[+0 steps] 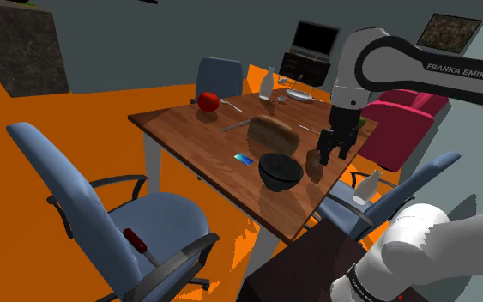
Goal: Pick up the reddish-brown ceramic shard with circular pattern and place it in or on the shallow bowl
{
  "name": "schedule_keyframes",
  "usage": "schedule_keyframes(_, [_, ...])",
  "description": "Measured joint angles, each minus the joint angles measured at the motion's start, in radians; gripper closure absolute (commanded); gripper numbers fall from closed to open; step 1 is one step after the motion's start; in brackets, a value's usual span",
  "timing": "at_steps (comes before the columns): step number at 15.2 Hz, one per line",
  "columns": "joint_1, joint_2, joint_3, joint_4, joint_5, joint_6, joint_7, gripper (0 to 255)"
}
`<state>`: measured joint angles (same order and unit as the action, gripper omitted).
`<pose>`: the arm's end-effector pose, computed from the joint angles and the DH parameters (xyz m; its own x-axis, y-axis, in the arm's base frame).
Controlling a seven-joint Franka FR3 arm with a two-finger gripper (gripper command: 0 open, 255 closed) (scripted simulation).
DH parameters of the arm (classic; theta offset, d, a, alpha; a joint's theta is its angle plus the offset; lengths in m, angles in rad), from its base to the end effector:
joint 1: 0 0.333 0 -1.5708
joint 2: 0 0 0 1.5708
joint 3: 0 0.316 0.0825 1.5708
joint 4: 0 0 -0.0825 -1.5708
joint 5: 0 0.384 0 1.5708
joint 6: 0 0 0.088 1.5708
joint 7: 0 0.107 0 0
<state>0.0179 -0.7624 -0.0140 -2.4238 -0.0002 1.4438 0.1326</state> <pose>0.2941 0.0002 0.5424 0.9688 -0.1226 -0.2153 -0.1214 -0.9924 0.0192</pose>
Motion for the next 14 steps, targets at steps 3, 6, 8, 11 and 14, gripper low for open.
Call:
schedule_keyframes(3, [-0.013,0.022,0.012,-0.006,-0.019,0.040,0.027,0])
schedule_keyframes(6, [-0.051,0.083,0.029,-0.013,-0.076,0.136,0.082,0])
schedule_keyframes(8, [-0.078,0.131,0.041,-0.006,-0.118,0.197,0.127,0])
schedule_keyframes(11, [-0.119,0.203,0.063,0.001,-0.183,0.288,0.208,0])
schedule_keyframes(14, [-0.164,0.274,0.080,0.026,-0.258,0.357,0.291,0])
